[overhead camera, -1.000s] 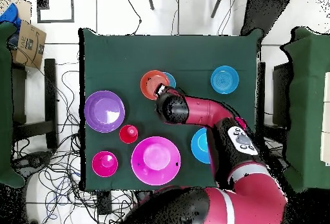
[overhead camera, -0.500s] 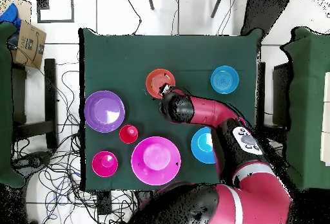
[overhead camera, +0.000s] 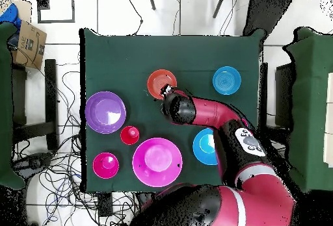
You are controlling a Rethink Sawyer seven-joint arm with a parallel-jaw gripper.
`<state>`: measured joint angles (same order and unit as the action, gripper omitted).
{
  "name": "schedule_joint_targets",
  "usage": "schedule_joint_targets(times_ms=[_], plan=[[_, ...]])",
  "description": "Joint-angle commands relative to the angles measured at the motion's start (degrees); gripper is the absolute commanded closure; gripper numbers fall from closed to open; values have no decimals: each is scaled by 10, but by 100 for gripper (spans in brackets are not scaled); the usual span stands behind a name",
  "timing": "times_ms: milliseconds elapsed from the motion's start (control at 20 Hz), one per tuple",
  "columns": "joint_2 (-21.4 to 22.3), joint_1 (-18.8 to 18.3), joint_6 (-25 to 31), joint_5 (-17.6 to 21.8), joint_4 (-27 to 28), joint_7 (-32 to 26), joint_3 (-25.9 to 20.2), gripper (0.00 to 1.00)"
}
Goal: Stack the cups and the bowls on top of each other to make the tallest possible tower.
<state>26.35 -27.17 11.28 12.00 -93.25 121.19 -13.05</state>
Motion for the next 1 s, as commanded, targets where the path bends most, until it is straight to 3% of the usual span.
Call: schedule_joint_targets(times_ms=[50,100,150,1000], plan=[[-7,-8,41,-2,-8,15,-43,100],[-7,-6,44,-1,-6,13,-40,100],[-7,-7,48,-2,-7,13,-41,0],[-6,-13,55,-2,-4,7,-51,0]])
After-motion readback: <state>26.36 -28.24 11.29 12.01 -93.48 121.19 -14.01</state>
